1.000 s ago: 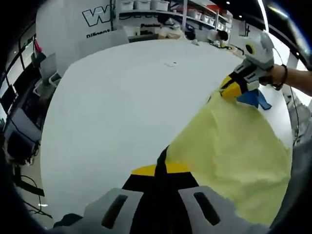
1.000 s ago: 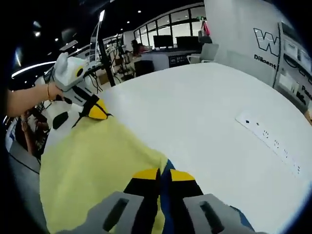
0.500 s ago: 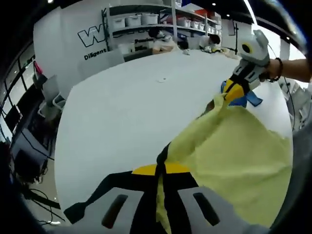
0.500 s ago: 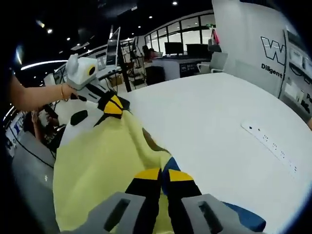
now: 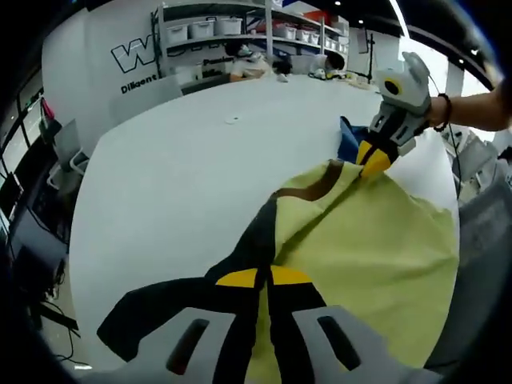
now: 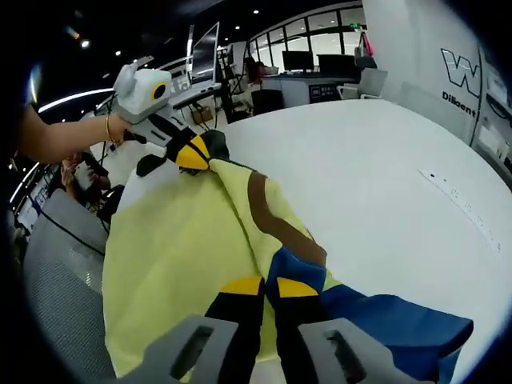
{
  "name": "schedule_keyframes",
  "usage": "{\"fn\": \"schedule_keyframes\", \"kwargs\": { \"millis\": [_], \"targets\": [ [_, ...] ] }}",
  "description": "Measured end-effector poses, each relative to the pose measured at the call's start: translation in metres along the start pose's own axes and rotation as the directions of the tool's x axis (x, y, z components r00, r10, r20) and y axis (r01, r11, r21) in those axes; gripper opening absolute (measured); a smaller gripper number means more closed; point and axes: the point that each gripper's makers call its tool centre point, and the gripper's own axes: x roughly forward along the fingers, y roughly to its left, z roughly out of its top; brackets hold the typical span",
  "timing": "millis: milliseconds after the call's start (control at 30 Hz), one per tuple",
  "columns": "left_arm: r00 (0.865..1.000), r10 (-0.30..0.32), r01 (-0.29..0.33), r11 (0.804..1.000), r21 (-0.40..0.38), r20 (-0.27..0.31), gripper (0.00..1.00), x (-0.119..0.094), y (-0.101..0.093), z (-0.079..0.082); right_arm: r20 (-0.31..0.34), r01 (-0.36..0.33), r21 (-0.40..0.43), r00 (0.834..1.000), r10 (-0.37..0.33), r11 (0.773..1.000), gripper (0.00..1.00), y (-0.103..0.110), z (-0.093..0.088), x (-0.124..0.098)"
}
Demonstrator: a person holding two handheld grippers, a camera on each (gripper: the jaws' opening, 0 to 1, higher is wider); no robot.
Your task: Fold the garment on the visible template until the final outline fits inside the template.
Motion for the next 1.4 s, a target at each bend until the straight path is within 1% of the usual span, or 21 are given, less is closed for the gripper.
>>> {"fn": "schedule_keyframes", "kwargs": {
  "millis": [33, 67, 133, 167, 333, 400, 433, 500, 533, 633, 667, 700, 733, 867, 967, 1033, 1133, 1233, 1333, 1367, 1400],
  "targets": [
    [1.000, -0.003, 0.003, 1.000, -0.006, -0.006, 0.02, 0.000, 0.000, -0.002, 0.000, -0.002, 0.003, 1.000, 0.002, 1.000, 0.00, 0.001, 0.000, 0.000],
    [1.000, -0.010, 0.010, 1.000, -0.021, -0.027, 0.02, 0.001, -0.001, -0.006, -0.006, -0.009, 0.011, 1.000, 0.009, 1.000, 0.00, 0.004, -0.003, 0.000],
    [0.999, -0.009, 0.008, 1.000, -0.023, -0.036, 0.02, 0.003, -0.001, -0.008, -0.022, -0.016, 0.015, 1.000, 0.017, 1.000, 0.00, 0.007, -0.009, 0.001],
    [0.998, -0.014, 0.012, 0.999, -0.030, -0.058, 0.02, 0.003, -0.002, -0.012, -0.035, -0.023, 0.024, 0.999, 0.024, 0.999, 0.00, 0.008, -0.013, 0.001],
    [0.996, -0.018, 0.016, 1.000, -0.027, -0.092, 0.03, 0.005, -0.005, -0.018, -0.040, -0.028, 0.054, 0.999, 0.030, 0.998, 0.01, 0.009, -0.021, 0.003],
    [0.996, -0.018, 0.016, 1.000, -0.025, -0.088, 0.05, 0.004, -0.006, -0.018, -0.038, -0.037, 0.089, 0.998, 0.041, 0.995, 0.04, 0.012, -0.021, 0.003],
    [0.996, -0.018, 0.016, 1.000, -0.027, -0.086, 0.06, 0.004, -0.006, -0.017, -0.036, -0.042, 0.095, 0.998, 0.045, 0.995, 0.07, 0.013, -0.021, 0.002],
    [0.997, -0.028, 0.025, 0.999, -0.044, -0.069, 0.07, -0.001, -0.008, -0.011, -0.020, -0.057, 0.117, 0.998, 0.060, 0.991, 0.12, 0.017, -0.015, -0.002],
    [0.997, -0.030, 0.027, 0.999, -0.044, -0.067, 0.07, -0.001, -0.009, -0.010, -0.017, -0.059, 0.116, 0.998, 0.061, 0.991, 0.15, 0.018, -0.014, -0.003],
    [0.998, -0.046, 0.044, 0.998, -0.032, -0.043, 0.09, -0.009, -0.013, 0.001, 0.016, -0.069, 0.127, 0.998, 0.068, 0.990, 0.20, 0.020, -0.005, -0.010],
    [0.998, -0.059, 0.058, 0.997, -0.041, -0.022, 0.08, -0.011, -0.015, 0.006, 0.022, -0.069, 0.127, 0.997, 0.067, 0.989, 0.21, 0.020, -0.004, -0.011],
    [0.997, -0.065, 0.067, 0.995, -0.072, 0.028, 0.08, -0.012, -0.016, 0.018, 0.040, -0.066, 0.133, 0.997, 0.062, 0.989, 0.22, 0.018, 0.001, -0.014],
    [0.997, -0.063, 0.067, 0.995, -0.077, 0.045, 0.08, -0.013, -0.015, 0.022, 0.046, -0.065, 0.136, 0.997, 0.059, 0.989, 0.24, 0.017, 0.002, -0.015],
    [0.998, -0.016, 0.021, 0.997, -0.079, 0.058, 0.15, -0.010, -0.004, 0.030, 0.086, -0.035, 0.157, 0.996, 0.022, 0.987, 0.33, 0.007, 0.012, -0.019],
    [0.998, 0.025, -0.019, 0.995, -0.101, 0.063, 0.22, -0.004, 0.008, 0.033, 0.092, -0.022, 0.163, 0.996, 0.007, 0.986, 0.34, 0.002, 0.013, -0.020],
    [0.994, 0.036, -0.022, 0.991, -0.132, 0.101, 0.27, 0.000, 0.014, 0.040, 0.098, -0.008, 0.178, 0.995, -0.010, 0.984, 0.34, -0.004, 0.013, -0.019],
    [0.995, 0.036, -0.023, 0.990, -0.139, 0.094, 0.33, 0.009, 0.020, 0.041, 0.101, 0.016, 0.203, 0.994, -0.037, 0.979, 0.34, -0.013, 0.012, -0.017],
    [0.999, 0.000, 0.007, 0.988, -0.152, 0.048, 0.37, 0.021, 0.020, 0.033, 0.104, 0.027, 0.247, 0.993, -0.054, 0.969, 0.32, -0.025, 0.010, -0.011],
    [1.000, -0.018, 0.021, 0.988, -0.153, 0.021, 0.36, 0.033, 0.025, 0.024, 0.090, 0.025, 0.279, 0.995, -0.052, 0.960, 0.29, -0.030, 0.004, -0.005],
    [1.000, -0.023, 0.021, 0.986, -0.163, -0.011, 0.36, 0.036, 0.026, 0.017, 0.076, 0.025, 0.290, 0.996, -0.049, 0.957, 0.28, -0.030, 0.001, -0.003],
    [0.999, -0.028, 0.024, 0.986, -0.168, -0.024, 0.36, 0.038, 0.027, 0.014, 0.071, 0.028, 0.289, 0.996, -0.050, 0.957, 0.26, -0.031, -0.001, -0.002]
  ]
}}
